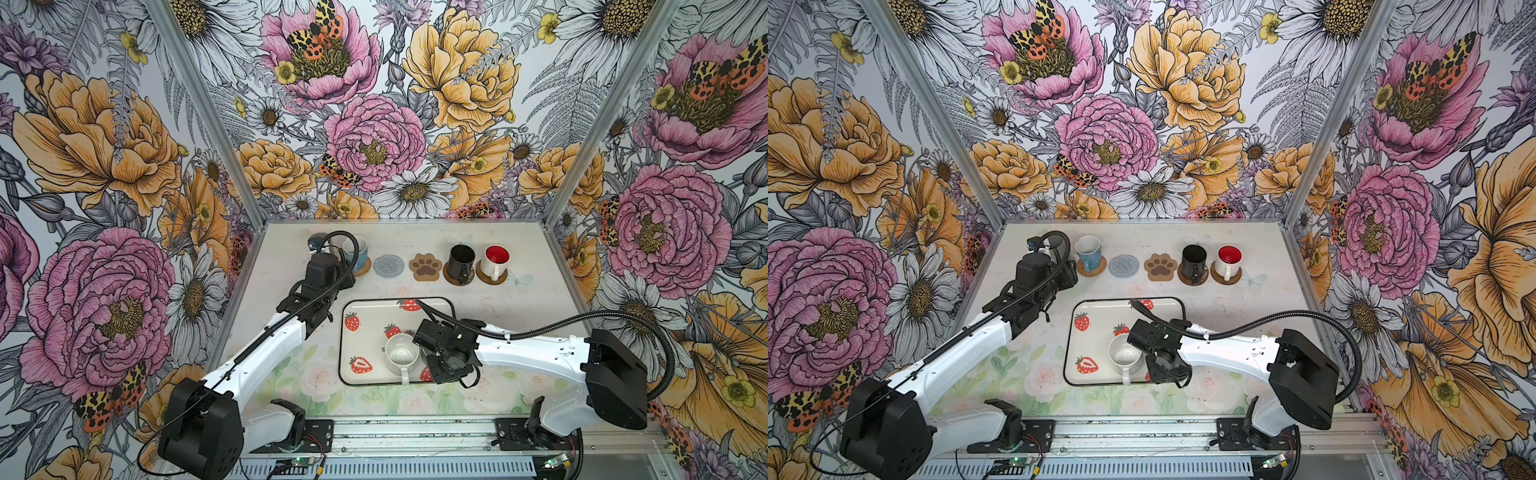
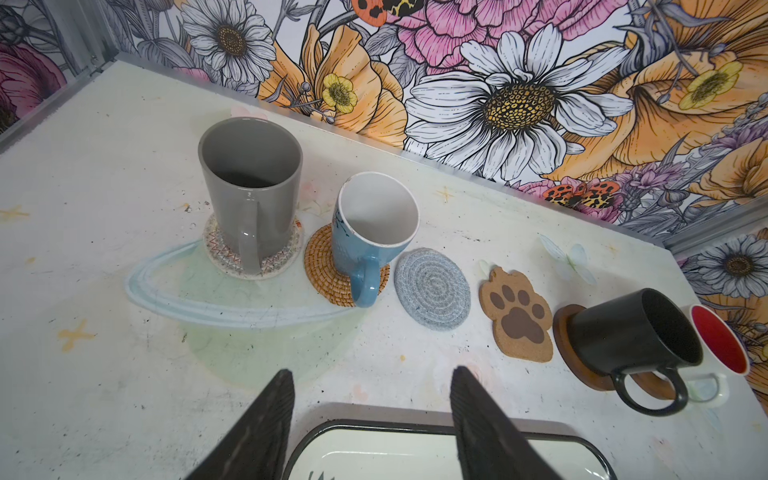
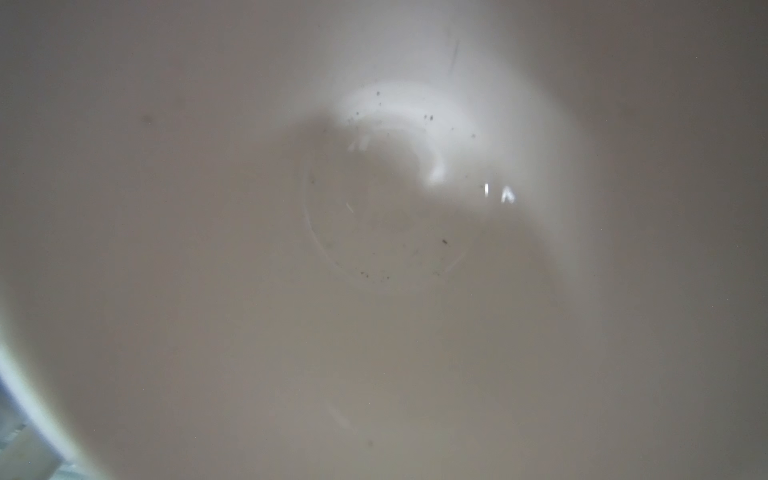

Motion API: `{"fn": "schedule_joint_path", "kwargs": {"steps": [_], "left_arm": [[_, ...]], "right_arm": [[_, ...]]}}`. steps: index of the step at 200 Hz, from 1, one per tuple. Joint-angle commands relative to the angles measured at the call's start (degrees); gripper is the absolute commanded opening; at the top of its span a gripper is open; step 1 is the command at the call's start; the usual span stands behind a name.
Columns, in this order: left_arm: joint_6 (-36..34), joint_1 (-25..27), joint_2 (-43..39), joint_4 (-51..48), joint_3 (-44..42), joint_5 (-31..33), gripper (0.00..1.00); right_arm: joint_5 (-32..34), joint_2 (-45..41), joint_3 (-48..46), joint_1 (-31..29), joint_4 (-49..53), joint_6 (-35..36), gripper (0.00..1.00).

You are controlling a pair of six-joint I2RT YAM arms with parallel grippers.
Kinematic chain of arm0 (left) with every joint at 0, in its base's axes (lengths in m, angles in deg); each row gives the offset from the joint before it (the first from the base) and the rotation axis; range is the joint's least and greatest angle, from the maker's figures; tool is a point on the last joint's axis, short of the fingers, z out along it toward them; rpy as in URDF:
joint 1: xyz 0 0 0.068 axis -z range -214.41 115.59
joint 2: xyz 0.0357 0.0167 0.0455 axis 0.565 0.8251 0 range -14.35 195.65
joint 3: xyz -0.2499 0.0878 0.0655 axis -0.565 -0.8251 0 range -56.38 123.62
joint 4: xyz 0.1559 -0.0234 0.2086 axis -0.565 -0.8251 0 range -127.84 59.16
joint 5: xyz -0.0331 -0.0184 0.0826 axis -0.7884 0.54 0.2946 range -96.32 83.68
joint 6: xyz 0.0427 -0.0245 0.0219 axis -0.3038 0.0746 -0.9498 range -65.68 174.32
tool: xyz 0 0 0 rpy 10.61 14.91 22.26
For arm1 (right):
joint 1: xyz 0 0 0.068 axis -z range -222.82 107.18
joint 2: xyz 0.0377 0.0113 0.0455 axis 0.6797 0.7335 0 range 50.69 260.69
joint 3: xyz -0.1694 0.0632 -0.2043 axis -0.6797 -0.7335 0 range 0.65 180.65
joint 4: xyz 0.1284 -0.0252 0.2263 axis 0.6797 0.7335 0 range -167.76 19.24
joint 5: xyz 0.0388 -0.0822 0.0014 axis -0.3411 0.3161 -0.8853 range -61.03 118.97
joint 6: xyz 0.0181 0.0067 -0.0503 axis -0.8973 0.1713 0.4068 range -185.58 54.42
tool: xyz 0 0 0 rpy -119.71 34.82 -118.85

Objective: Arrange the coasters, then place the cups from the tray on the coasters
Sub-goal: 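Close the right gripper on the plain white mug's rim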

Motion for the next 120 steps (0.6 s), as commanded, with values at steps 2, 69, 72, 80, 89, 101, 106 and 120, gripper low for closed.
{"fn": "schedule_joint_path", "kwargs": {"steps": [2,69,72,80,89,101,106,120], "left_arm": [[-0.49,-0.51,0.42,1.48,-0.22,-1.31,0.62],[-0.47,-0.55,0.16,1.39,-0.34,-1.24,0.62],[-0.44,-0.59,0.16,1.39,-0.32,-1.18,0.62],[-0.41,-0.59,0.16,1.39,-0.30,-1.15,0.62],[-0.48,-0.57,0.16,1.38,-0.29,-1.12,0.62],[-0.38,-0.54,0.16,1.43,-0.31,-1.16,0.62],[-0.40,-0.60,0.16,1.39,-0.37,-1.16,0.62],[-0.40,-0.60,0.16,1.39,-0.30,-1.25,0.62]], "right_arm": [[0.51,0.37,-0.71,0.55,-2.84,-0.62,0.34],[2.50,-0.93,-2.13,0.79,-4.87,-1.67,0.30],[2.60,-1.06,-2.20,0.78,-4.91,-1.74,0.30],[2.97,-1.44,-2.44,0.75,-5.09,-1.92,0.30],[3.46,-1.85,-2.73,0.85,-5.33,-2.16,0.30],[4.00,-2.30,-3.07,0.79,-5.73,-2.37,0.30],[4.20,-2.39,-3.17,0.83,-5.84,-2.46,0.30],[4.58,-2.52,-3.44,0.88,-6.13,-2.62,0.30]]}}
